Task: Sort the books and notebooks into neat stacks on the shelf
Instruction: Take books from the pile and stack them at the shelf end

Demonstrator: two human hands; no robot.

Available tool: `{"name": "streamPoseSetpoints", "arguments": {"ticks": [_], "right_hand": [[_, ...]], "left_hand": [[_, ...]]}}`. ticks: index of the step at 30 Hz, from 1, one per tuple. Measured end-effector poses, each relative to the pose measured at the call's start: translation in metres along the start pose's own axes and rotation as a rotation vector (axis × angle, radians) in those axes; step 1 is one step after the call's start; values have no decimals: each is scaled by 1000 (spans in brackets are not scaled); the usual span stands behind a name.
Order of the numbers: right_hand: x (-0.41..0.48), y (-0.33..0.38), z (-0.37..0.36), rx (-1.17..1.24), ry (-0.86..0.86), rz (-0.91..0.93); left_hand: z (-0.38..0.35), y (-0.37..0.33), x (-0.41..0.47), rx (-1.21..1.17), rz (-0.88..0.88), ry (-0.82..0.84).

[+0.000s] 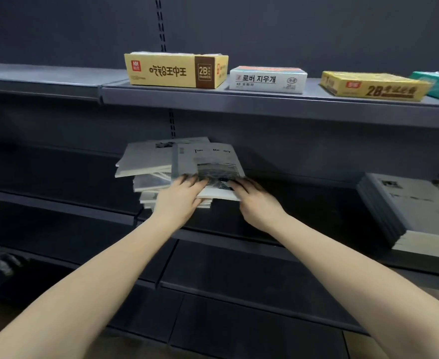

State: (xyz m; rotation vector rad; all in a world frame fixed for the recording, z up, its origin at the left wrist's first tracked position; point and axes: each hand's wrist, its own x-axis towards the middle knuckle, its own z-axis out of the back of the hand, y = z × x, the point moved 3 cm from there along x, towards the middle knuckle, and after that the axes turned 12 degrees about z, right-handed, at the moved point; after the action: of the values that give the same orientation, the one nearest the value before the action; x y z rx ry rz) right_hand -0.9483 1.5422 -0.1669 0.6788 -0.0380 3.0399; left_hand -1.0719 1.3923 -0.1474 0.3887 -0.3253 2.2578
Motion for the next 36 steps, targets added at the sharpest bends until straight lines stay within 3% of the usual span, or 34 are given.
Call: {"name": "streamPoseSetpoints", "arguments": {"ticks": [4, 10, 18, 36], "right_hand": [[-17, -8, 6, 7, 75, -34], [-50, -33, 16, 51, 123, -65], [-124, -90, 55, -27, 124, -204], [-343, -191, 134, -185, 273, -567]], "left_hand": [[1, -29, -9, 31, -153, -73], [-10, -66, -13, -44, -165, -58], [-25, -163, -8, -133, -166, 69], [-65, -408, -39, -120, -537, 275]]}}
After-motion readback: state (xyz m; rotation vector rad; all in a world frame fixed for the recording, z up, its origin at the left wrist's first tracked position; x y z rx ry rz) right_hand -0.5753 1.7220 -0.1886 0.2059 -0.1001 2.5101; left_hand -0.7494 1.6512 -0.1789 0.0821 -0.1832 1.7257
